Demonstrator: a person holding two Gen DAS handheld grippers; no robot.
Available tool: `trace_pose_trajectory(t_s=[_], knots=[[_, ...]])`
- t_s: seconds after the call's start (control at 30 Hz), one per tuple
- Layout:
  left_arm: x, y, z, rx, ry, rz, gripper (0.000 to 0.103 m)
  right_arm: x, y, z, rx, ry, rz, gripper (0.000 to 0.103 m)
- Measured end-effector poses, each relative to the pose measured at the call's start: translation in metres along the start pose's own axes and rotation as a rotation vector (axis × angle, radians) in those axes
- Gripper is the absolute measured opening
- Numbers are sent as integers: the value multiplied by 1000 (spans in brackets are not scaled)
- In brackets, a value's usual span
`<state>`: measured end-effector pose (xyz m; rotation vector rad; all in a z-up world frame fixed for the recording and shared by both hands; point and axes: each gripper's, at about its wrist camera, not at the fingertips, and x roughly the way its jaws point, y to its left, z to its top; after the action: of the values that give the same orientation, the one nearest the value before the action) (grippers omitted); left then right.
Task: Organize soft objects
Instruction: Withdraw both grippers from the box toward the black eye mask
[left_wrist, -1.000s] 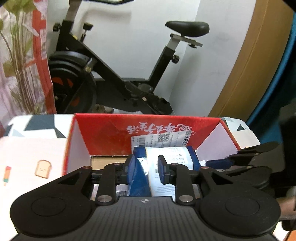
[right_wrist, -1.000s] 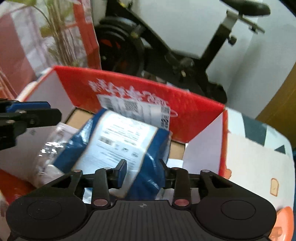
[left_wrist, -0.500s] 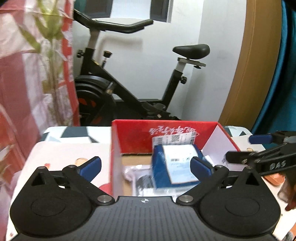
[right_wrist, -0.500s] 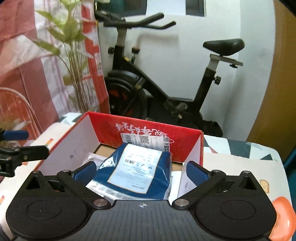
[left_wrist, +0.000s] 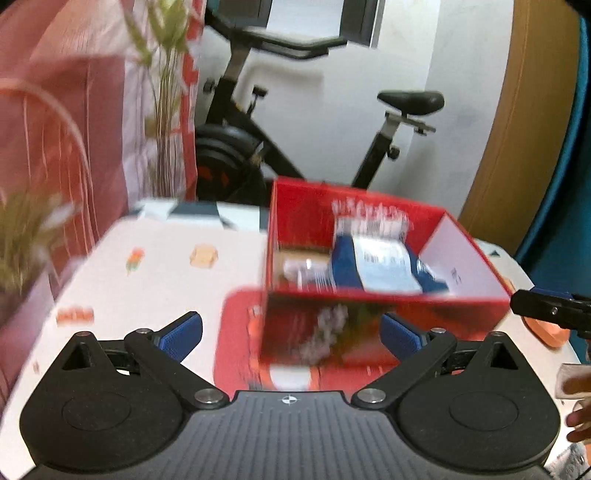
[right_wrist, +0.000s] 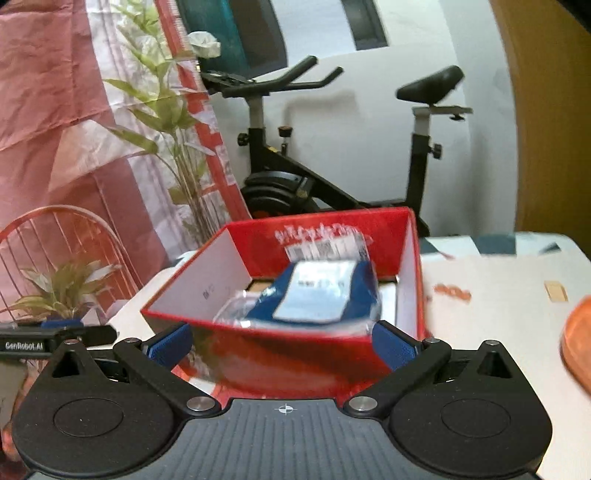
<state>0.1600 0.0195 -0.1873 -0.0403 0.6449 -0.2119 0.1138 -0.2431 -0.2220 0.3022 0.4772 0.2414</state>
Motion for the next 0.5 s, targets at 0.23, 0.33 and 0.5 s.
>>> trace_pose_trajectory(t_s=[0.23,0.33,0.5], knots=[[-7,1,-35,-52,19,13,103,-3,-7,-42,55,57,20,103],[-10,4,-45,-77,27,13,103,-3,-3,-52,27,93,21,103],[-12,2,-56,-89,48,5,103,-2,5,-69,12,138,-31,103]])
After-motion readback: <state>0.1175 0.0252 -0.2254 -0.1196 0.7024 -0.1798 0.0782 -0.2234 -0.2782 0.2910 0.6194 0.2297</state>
